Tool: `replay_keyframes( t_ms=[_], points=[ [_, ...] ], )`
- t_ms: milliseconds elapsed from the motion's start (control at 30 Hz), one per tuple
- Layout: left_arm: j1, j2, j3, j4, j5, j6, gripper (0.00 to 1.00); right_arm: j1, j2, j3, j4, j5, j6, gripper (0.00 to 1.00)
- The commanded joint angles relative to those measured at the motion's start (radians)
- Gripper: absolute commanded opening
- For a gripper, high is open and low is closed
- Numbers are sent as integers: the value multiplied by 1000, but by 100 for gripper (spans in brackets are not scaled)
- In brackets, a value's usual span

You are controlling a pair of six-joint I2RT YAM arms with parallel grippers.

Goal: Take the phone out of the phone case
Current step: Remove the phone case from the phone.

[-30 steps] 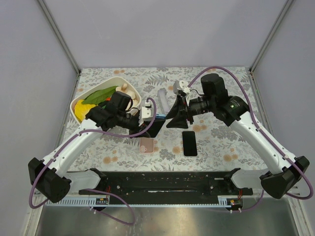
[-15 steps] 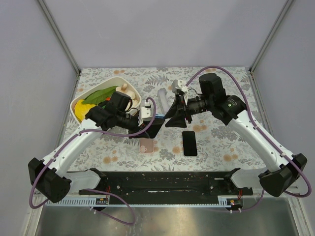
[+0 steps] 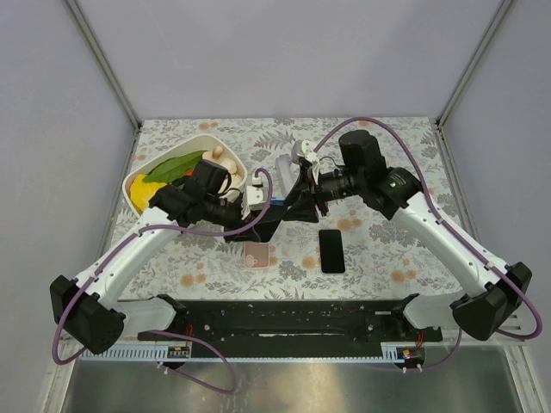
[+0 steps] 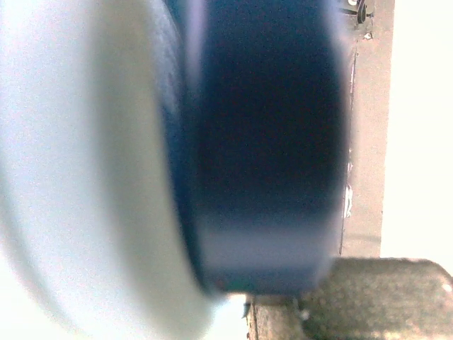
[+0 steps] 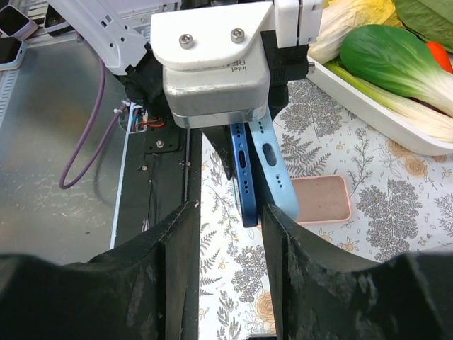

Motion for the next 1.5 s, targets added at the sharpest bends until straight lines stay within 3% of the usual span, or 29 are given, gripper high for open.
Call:
replay_keyframes(
  t_ms=[0,367,633,800,1033,1167,1333,1467],
  points=[
    [-16,-27,70,111,135,32,0,16,34,-10,69,112,19,51],
    [-21,-19,73,149,124,2,0,40,61,-33,115,83,48,51],
    [-25,-13,72,195,109,-37,0,73,93,-63,152,77,63,44],
    [-25,-22,55,237,99,-68,0,79,103,-85,177,57,70,32],
    [-22,-36,27,287,90,-116,0,80,94,-109,157,39,18,0],
    [-16,-39,20,287,101,-128,21,82,80,-108,94,69,-42,0],
    [2,-54,23,269,125,-134,57,80,51,-119,33,135,-108,0],
    [24,-90,14,264,119,-133,69,80,26,-155,31,169,-131,0]
  ],
)
